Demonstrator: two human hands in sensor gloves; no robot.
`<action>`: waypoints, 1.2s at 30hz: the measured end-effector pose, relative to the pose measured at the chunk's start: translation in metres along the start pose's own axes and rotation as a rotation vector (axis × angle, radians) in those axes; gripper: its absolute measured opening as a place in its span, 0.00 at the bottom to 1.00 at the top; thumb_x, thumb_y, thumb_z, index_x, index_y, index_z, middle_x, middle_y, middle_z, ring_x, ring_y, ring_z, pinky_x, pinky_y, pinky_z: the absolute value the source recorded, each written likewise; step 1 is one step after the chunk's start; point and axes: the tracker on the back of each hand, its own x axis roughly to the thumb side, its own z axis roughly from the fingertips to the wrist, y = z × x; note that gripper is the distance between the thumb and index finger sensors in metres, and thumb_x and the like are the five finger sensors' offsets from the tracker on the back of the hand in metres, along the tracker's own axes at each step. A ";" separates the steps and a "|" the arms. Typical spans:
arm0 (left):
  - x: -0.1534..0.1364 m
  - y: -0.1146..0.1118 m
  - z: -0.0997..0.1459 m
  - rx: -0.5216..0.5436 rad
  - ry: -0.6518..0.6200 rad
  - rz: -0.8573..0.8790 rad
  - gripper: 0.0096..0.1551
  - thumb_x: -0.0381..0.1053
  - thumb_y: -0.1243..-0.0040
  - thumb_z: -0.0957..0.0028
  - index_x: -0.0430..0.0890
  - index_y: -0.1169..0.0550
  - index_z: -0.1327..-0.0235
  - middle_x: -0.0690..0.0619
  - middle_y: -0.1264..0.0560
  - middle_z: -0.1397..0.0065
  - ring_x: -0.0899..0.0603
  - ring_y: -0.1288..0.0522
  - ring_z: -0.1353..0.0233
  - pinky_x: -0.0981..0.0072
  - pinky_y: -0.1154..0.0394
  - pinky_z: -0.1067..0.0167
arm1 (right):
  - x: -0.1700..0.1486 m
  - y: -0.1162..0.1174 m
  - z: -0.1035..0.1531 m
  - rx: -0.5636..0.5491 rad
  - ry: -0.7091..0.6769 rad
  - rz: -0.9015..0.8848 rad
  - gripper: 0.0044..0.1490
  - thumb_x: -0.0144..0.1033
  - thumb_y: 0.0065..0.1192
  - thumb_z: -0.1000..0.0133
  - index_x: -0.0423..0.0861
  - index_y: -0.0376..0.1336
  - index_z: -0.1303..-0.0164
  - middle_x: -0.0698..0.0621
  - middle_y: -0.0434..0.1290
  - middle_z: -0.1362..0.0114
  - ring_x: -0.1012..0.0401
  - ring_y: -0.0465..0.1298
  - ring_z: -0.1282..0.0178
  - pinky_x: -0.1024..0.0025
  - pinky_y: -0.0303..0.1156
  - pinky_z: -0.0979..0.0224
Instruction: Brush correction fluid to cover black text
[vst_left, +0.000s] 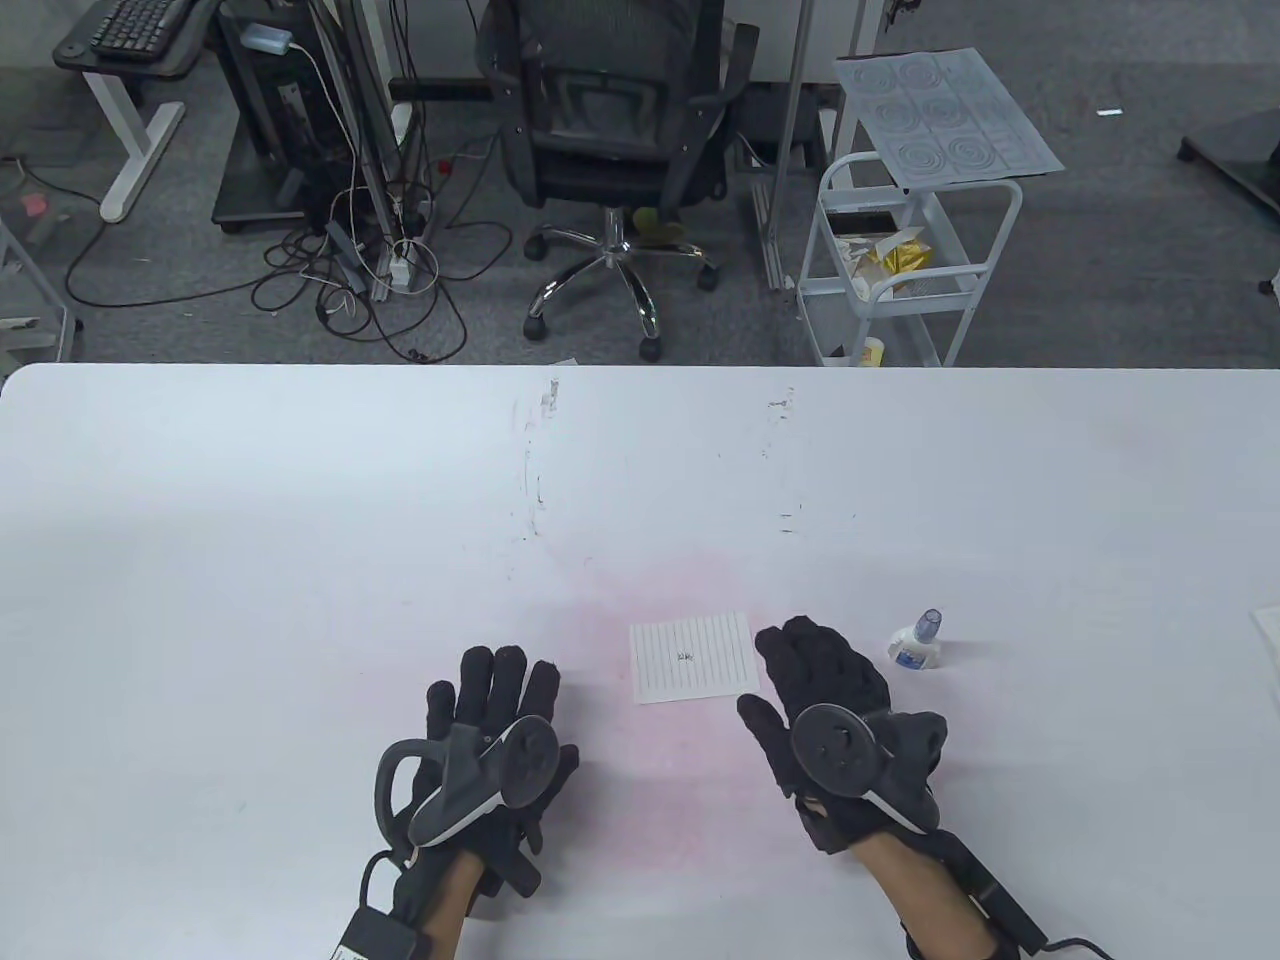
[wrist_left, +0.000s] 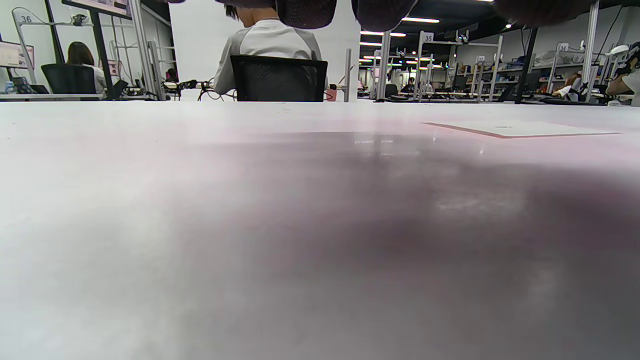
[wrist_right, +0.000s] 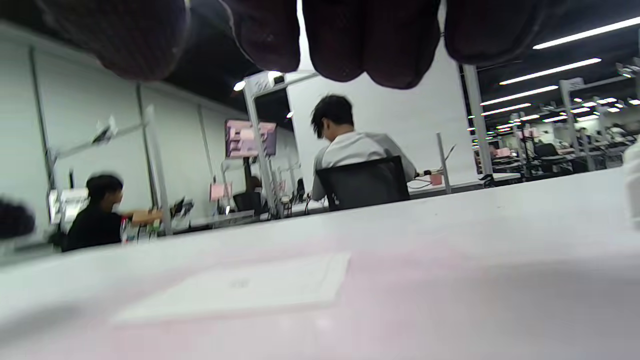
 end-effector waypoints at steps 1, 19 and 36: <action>0.000 0.000 0.000 0.000 0.000 0.000 0.47 0.73 0.54 0.57 0.59 0.46 0.22 0.49 0.51 0.14 0.35 0.52 0.15 0.34 0.48 0.23 | 0.001 0.001 0.001 -0.006 -0.013 0.037 0.45 0.62 0.58 0.52 0.52 0.54 0.27 0.47 0.56 0.23 0.42 0.64 0.24 0.39 0.62 0.29; 0.002 0.000 0.000 -0.003 -0.010 -0.001 0.47 0.73 0.54 0.57 0.59 0.46 0.22 0.49 0.51 0.14 0.35 0.52 0.15 0.34 0.48 0.24 | -0.096 -0.041 -0.002 -0.183 0.271 0.067 0.52 0.67 0.57 0.54 0.54 0.47 0.24 0.50 0.46 0.19 0.43 0.49 0.16 0.35 0.51 0.25; 0.002 0.000 0.000 -0.014 -0.006 -0.003 0.47 0.73 0.54 0.57 0.59 0.46 0.22 0.49 0.51 0.14 0.35 0.52 0.14 0.34 0.48 0.23 | -0.158 -0.001 -0.013 0.030 0.444 -0.151 0.54 0.62 0.66 0.55 0.50 0.48 0.25 0.47 0.51 0.21 0.42 0.56 0.19 0.37 0.56 0.26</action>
